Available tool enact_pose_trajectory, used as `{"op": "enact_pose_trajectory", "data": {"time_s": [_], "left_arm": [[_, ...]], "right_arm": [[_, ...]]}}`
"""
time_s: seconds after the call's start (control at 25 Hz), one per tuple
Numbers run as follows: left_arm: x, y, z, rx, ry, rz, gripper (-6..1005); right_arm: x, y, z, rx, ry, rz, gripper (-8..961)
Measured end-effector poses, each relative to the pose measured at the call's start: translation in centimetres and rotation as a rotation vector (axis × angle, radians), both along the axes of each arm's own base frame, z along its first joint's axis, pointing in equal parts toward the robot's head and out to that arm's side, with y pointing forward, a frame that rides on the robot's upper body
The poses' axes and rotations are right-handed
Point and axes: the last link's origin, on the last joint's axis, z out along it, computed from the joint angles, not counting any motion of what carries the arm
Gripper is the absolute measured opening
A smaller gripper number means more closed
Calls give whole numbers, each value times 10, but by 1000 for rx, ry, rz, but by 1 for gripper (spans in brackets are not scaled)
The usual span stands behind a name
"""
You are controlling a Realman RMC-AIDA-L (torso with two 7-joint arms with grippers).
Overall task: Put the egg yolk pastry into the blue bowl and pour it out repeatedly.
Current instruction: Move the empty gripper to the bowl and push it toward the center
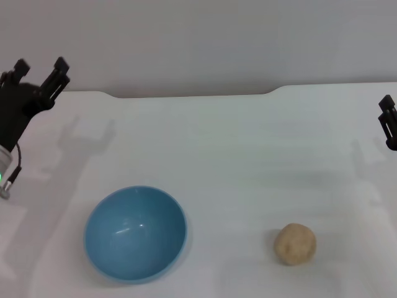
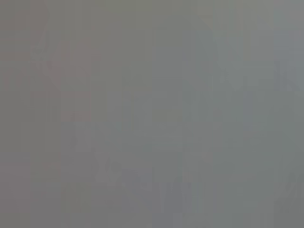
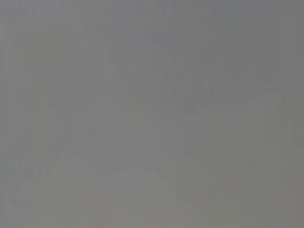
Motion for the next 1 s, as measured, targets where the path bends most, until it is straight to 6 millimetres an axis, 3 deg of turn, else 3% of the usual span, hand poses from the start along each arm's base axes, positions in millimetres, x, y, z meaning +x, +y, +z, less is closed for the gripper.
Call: {"op": "enact_pose_trajectory", "data": {"time_s": [0.44, 0.48, 1.0], "left_arm": [[14, 36, 32, -176, 34, 16, 861], [21, 36, 41, -265, 62, 34, 861], [24, 18, 50, -464, 72, 58, 861]], "right_arm": [[0, 0, 0, 0, 1, 0, 466], [-1, 1, 0, 0, 2, 2, 466], [-5, 12, -4, -24, -4, -1, 467]]}}
